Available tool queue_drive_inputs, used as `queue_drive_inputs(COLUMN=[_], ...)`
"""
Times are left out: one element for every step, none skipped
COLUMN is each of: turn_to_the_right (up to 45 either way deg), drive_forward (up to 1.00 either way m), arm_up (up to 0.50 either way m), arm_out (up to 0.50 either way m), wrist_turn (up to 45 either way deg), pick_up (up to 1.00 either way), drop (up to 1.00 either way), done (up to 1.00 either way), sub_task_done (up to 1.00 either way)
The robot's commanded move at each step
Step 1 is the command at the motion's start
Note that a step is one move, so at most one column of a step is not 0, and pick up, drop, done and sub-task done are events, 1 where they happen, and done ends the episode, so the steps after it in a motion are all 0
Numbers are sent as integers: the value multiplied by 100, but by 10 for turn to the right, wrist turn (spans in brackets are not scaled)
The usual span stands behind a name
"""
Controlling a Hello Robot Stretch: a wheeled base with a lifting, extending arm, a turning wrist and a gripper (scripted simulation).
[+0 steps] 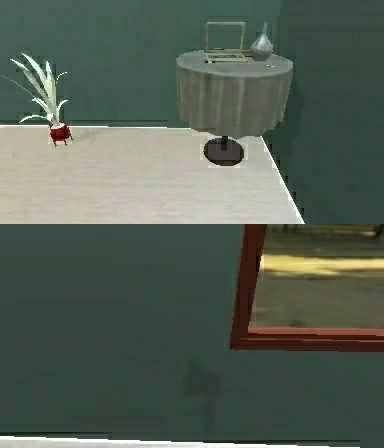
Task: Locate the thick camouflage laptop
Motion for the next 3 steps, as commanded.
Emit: queue_drive_inputs(turn_to_the_right=[0,180,0], drive_forward=[95,0,0], arm_up=[0,0,0], arm_out=[0,0,0], wrist_turn=[0,0,0], pick_up=[0,0,0], drop=[0,0,0], done=[0,0,100], sub_task_done=[0,0,0])
